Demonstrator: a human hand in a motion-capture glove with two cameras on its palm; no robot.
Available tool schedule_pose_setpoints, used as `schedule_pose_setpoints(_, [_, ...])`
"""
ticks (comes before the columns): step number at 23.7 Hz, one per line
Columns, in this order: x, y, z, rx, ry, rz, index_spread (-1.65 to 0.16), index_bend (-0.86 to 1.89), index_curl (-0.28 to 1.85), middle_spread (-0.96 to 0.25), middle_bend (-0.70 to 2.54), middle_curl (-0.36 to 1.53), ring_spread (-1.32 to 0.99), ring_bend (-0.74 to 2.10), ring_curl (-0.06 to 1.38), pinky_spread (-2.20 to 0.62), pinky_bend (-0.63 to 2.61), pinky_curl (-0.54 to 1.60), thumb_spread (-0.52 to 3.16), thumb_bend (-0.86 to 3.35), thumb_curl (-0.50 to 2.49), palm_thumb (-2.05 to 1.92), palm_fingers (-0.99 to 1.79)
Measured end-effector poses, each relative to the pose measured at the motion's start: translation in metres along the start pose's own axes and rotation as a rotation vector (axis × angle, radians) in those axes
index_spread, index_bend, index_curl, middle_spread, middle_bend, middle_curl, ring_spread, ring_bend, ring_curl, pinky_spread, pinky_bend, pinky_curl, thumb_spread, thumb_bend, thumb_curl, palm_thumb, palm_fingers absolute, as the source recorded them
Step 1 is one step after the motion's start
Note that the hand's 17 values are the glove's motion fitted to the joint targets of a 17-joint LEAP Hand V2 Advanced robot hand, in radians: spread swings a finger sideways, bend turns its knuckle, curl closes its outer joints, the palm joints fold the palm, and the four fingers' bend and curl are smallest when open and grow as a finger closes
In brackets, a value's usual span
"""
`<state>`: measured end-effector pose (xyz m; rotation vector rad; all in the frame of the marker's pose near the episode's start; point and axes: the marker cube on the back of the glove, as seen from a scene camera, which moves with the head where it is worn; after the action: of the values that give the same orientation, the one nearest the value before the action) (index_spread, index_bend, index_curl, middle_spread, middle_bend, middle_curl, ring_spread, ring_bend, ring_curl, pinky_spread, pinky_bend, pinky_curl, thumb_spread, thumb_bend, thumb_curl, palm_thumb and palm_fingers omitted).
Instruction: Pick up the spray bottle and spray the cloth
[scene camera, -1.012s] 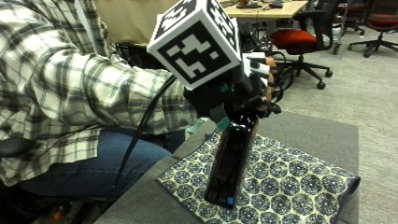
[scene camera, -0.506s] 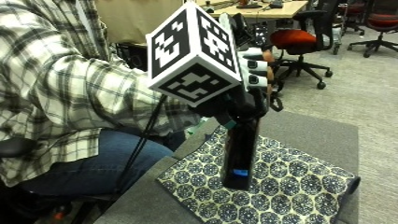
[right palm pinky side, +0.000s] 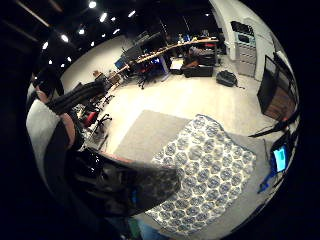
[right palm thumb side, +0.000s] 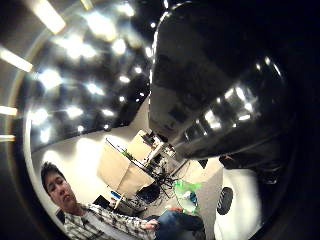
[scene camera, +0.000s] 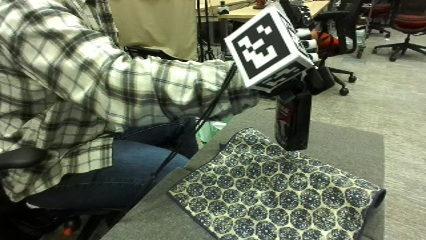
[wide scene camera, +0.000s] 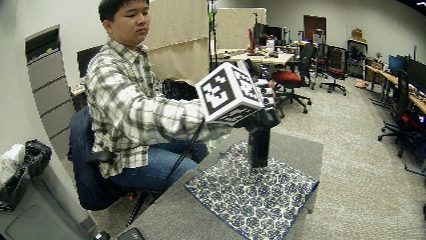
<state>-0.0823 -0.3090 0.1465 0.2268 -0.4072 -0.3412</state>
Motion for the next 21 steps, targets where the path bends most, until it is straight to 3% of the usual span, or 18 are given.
schedule_pose_setpoints(10, [0.038, -0.021, 0.090, -0.011, -0.155, 0.029, -0.25, 0.17, 0.61, -0.09, 0.60, 0.53, -0.17, 0.63, 0.47, -0.15, 0.57, 0.42, 0.42, -0.03, 0.82, 1.07, 1.28])
schedule_pose_setpoints(21, [0.070, -0.016, 0.125, -0.078, -0.204, 0.059, -0.24, 0.18, 0.61, -0.07, 0.60, 0.53, -0.15, 0.63, 0.48, -0.17, 0.51, 0.41, 0.43, -0.03, 0.82, 1.08, 1.25])
